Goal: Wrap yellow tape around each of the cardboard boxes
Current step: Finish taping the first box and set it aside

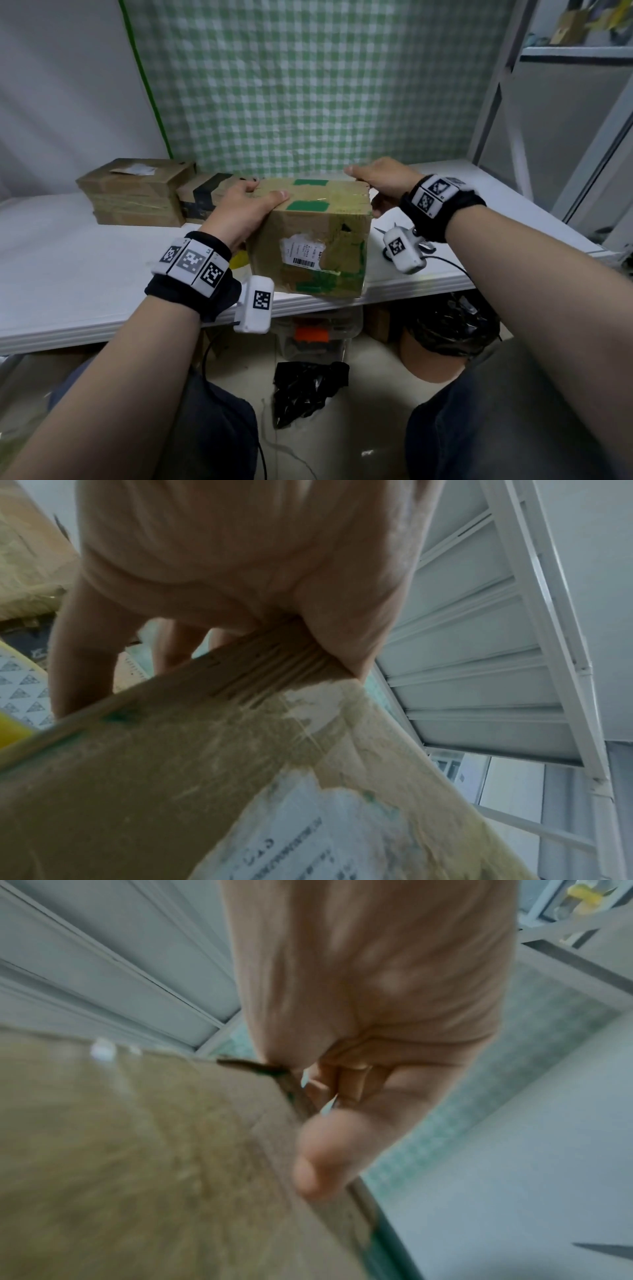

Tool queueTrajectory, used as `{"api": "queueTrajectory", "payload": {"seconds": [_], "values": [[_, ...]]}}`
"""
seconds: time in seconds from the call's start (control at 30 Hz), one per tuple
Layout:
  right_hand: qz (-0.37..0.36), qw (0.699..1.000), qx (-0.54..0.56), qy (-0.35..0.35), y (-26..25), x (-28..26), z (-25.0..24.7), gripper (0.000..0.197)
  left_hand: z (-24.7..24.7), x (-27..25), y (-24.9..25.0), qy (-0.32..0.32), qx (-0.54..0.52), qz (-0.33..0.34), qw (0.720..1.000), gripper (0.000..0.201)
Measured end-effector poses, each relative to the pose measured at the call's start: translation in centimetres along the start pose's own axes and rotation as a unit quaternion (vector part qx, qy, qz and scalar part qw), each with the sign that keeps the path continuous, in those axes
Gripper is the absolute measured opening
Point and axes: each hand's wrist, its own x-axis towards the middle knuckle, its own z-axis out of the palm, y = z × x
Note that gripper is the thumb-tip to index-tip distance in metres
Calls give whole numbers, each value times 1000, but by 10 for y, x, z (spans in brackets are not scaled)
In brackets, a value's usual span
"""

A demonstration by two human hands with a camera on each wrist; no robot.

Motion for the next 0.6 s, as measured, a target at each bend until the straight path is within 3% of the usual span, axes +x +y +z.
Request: {"api": "queueTrajectory", "payload": {"seconds": [0.2, 0.3, 0.4, 0.53, 0.6], "values": [[-28, 999, 44, -6, -5, -26, 3, 72, -1, 2, 2, 22, 38, 26, 999, 77], [-65, 995, 43, 54, -23, -29, 5, 61, -2, 4, 3, 72, 32, 77, 994, 64], [-105, 990, -3, 100, -33, -30, 8, 48, -4, 2, 3, 94, -18, 88, 992, 63], [-131, 977, -119, 115, -24, -37, 22, 41, -2, 0, -2, 59, -27, 31, 997, 95], [-122, 978, -133, 102, -13, -41, 32, 38, 0, -1, -5, 24, 7, 2, 1000, 88]]}}
